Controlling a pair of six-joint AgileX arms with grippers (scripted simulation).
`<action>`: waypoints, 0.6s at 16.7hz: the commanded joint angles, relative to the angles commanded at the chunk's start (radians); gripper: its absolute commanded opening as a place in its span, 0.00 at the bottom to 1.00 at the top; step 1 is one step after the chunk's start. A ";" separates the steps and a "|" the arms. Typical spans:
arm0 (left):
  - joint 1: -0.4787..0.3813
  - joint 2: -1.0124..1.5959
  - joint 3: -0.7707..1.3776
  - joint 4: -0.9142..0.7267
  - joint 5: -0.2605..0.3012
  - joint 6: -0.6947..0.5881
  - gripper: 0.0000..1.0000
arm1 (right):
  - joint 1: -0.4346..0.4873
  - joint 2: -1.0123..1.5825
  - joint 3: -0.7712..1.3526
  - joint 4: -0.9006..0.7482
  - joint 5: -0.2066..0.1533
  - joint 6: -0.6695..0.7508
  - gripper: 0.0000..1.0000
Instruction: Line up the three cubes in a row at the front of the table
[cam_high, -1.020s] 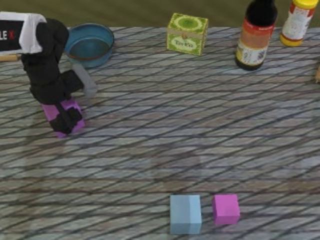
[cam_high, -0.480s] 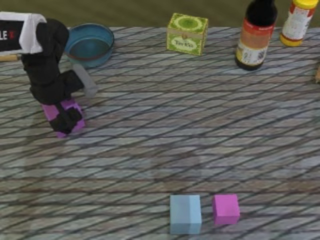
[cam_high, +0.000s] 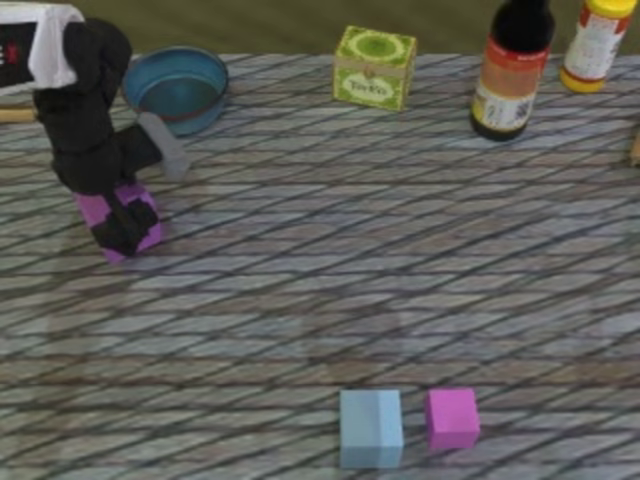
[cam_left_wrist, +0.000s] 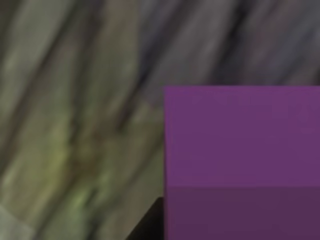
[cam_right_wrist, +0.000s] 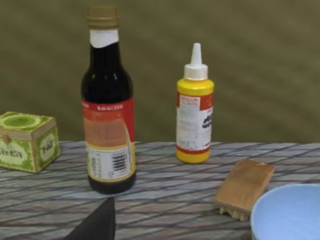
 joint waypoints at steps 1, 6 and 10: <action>0.003 -0.014 0.021 -0.041 0.000 0.000 0.00 | 0.000 0.000 0.000 0.000 0.000 0.000 1.00; 0.009 -0.063 0.086 -0.149 -0.002 0.001 0.00 | 0.000 0.000 0.000 0.000 0.000 0.000 1.00; 0.001 -0.062 0.082 -0.146 -0.002 0.002 0.00 | 0.000 0.000 0.000 0.000 0.000 0.000 1.00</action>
